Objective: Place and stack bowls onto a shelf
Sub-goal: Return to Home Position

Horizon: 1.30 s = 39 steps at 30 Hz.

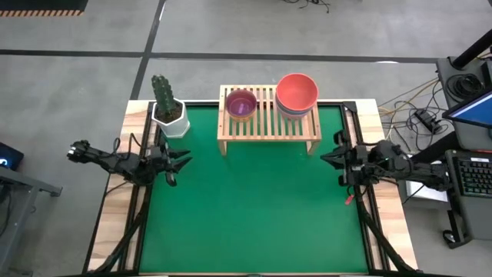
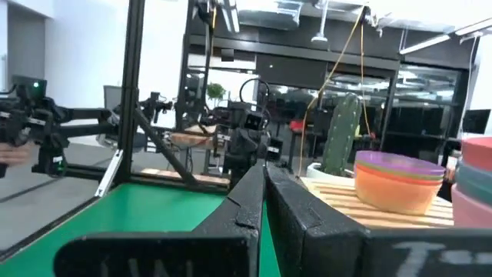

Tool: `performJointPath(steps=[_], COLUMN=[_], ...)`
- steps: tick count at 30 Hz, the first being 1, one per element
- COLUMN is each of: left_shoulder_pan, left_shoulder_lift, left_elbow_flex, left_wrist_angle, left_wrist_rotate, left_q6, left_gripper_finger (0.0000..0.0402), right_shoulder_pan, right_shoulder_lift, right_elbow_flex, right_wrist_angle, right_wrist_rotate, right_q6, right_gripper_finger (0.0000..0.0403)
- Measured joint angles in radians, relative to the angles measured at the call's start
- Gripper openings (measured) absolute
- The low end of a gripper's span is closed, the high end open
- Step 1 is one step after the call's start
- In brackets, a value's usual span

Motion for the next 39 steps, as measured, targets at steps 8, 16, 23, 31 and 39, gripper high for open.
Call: performJointPath(steps=[8,16,23,31,39], left_shoulder_pan=[0.000,0.000,0.000,0.000,0.000], left_shoulder_lift=[0.035,0.120,0.152,0.155,0.156], left_elbow_flex=[-0.008,-0.008,-0.005,0.033,0.052], left_wrist_angle=[0.001,-0.001,0.011,0.018,0.019], left_wrist_rotate=[0.057,0.186,0.177,0.174,0.174], left_q6=[-0.006,-0.005,-0.029,-0.008,-0.007], left_gripper_finger=[0.0098,0.0078,0.0077,0.0077,0.0077], right_shoulder_pan=[0.000,0.000,0.000,0.000,0.000], right_shoulder_lift=[-0.028,-0.009,-0.007,-0.007,-0.007], right_elbow_flex=[-0.102,-0.103,-0.103,-0.103,-0.103], right_wrist_angle=[-0.076,-0.103,-0.116,-0.119,-0.115], right_wrist_rotate=[0.003,0.011,0.131,0.176,0.177], right_q6=[0.000,-0.037,-0.026,-0.033,-0.034], right_gripper_finger=[0.0009,0.0009,0.0009,0.0009,0.0009])
